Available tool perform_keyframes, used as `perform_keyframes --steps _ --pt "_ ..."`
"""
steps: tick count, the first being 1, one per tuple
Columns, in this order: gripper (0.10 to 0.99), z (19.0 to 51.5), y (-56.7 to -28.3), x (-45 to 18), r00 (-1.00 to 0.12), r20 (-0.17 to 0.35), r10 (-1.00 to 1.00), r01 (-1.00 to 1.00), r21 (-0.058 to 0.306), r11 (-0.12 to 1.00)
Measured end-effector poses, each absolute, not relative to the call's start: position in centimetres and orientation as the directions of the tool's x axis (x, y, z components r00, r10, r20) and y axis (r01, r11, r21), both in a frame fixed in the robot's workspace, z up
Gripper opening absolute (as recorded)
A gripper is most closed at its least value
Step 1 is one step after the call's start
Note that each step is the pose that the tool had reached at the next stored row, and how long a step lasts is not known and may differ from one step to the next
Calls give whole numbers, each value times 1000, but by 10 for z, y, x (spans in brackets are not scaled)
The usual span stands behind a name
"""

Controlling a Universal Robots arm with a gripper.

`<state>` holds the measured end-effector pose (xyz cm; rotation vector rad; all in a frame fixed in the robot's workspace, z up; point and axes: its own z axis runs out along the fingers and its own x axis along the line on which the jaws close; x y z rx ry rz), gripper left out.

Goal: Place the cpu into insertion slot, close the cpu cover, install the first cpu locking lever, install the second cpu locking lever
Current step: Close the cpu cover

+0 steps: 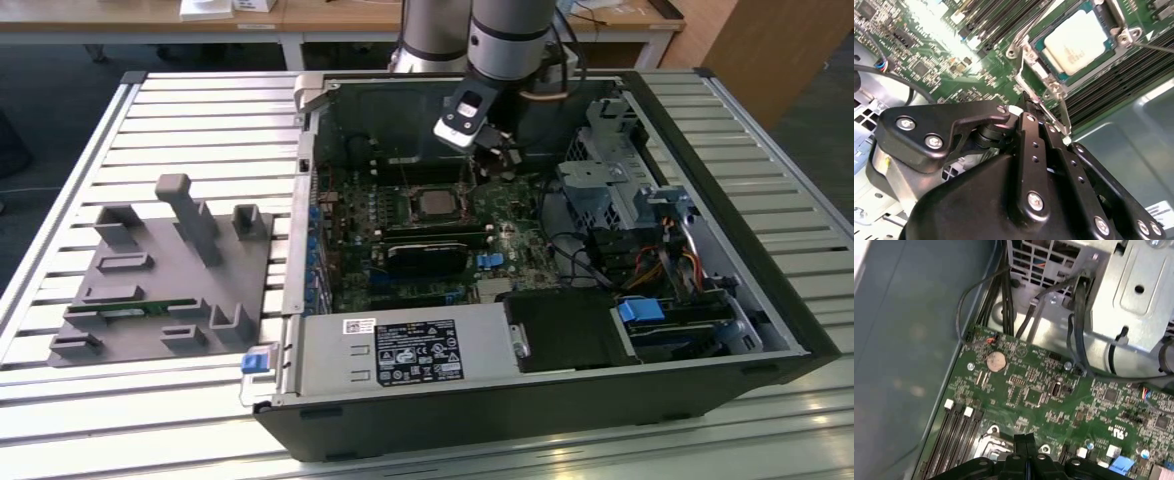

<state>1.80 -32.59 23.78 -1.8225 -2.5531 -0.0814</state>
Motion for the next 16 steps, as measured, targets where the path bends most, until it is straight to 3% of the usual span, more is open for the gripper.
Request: perform_keyframes --steps 16 --pt "106 227 -326 -1 -314 32 949 949 40 313"
